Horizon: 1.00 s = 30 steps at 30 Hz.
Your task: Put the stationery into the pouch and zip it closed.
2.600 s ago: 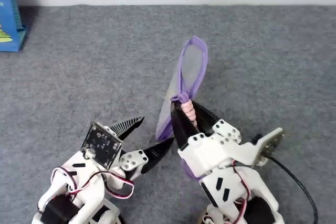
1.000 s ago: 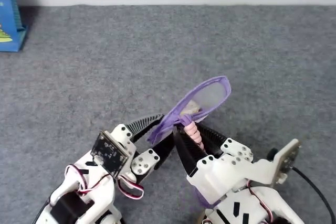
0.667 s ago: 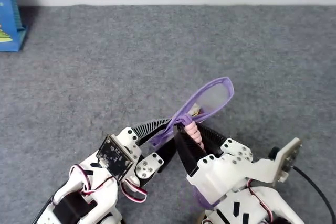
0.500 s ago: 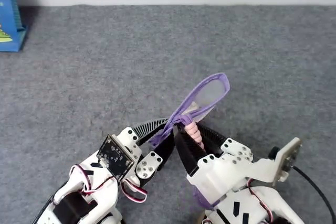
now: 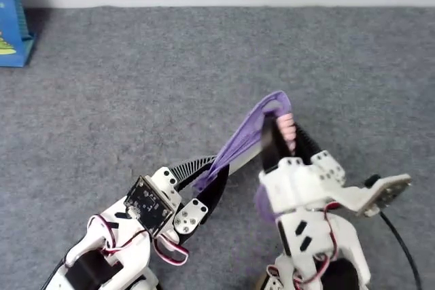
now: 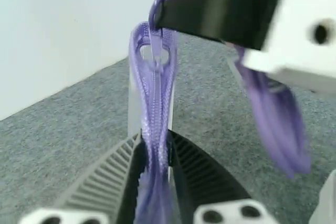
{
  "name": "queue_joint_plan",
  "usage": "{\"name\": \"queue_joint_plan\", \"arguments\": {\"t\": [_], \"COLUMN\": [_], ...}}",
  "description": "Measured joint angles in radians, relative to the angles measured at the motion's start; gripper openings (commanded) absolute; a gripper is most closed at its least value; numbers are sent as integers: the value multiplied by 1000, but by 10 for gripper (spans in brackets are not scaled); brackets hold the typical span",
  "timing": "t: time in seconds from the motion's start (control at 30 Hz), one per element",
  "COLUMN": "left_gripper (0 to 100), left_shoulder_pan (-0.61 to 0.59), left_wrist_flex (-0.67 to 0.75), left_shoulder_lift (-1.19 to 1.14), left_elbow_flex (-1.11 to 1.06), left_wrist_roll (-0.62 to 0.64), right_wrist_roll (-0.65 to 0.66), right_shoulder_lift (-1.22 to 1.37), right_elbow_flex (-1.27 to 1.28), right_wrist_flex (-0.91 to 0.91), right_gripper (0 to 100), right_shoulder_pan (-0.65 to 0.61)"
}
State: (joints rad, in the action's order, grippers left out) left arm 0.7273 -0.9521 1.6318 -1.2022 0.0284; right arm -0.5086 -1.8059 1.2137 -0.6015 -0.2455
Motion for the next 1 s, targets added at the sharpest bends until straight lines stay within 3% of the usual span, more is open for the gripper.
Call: {"name": "queue_joint_plan", "arguments": {"t": [0.17, 0.4, 0.87, 1.0], "left_gripper": [9, 9, 13, 95], "left_shoulder_pan": [0, 0, 0, 0], "left_wrist_flex": [-6, -6, -6, -9], "left_shoulder_lift": [2, 2, 2, 2], "left_elbow_flex": [0, 0, -2, -2], "left_wrist_roll": [-2, -2, -2, -2], "right_wrist_roll": [0, 57, 166, 167], "right_shoulder_lift": [0, 0, 0, 0], "right_elbow_flex": [107, 203, 230, 230], "right_wrist_flex": [152, 315, 374, 376], "right_gripper": [7, 7, 7, 7], "right_shoulder_pan": [130, 209, 219, 203]}}
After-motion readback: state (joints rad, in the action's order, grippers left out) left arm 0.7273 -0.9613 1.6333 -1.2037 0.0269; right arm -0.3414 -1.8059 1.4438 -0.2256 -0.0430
